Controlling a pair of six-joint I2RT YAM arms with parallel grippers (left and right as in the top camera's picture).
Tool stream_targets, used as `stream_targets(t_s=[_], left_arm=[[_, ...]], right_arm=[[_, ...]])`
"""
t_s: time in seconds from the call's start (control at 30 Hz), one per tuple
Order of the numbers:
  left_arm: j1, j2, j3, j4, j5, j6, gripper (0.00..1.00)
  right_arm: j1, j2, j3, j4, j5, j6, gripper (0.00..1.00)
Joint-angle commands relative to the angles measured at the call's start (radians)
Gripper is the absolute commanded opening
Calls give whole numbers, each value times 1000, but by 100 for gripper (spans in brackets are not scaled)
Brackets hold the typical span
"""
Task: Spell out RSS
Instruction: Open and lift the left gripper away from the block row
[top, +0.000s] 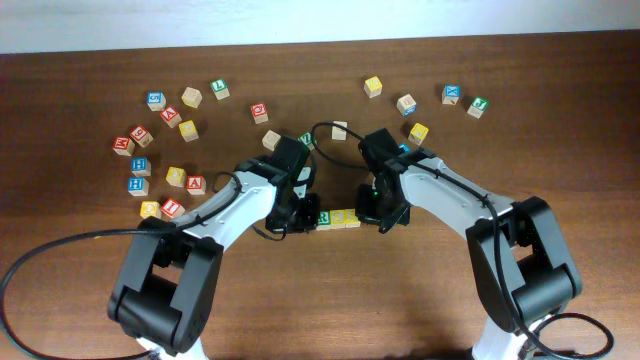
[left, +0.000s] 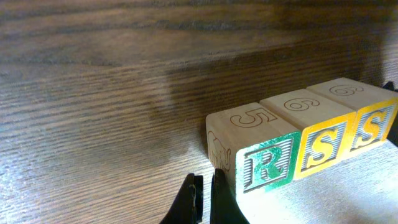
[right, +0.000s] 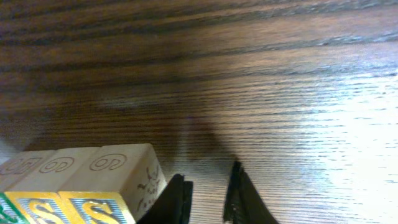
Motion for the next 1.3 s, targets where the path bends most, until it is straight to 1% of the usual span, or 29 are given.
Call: stream_targets(t_s=[0.0,0.27,0.43,0.6,0.67,0.73,0.83,1.27], left_arm=[[-1,7,-2,9,11,16,0],[-1,7,-2,10,11,16,0],[-1,7,-2,10,10,16,0],[-1,7,-2,9,0,16,0],[-1,7,-2,5,1,16,0],[-1,7,-2,-2,1,16,0],[-1,7,-2,-10,0,16,0],[-1,7,-2,-10,-24,16,0]], right_arm=[[12,3,-3,6,-38,2,12],[53,3,-3,34,-59,2,9],[57,3,-3,32,-58,2,5],[56,3,-3,30,-46,2,5],[56,3,-3,30,-15,2,8],[56,3,-3,32,-5,-2,8],[56,3,-3,45,-5,-25,8],[57,3,-3,19,-6,-21,9]])
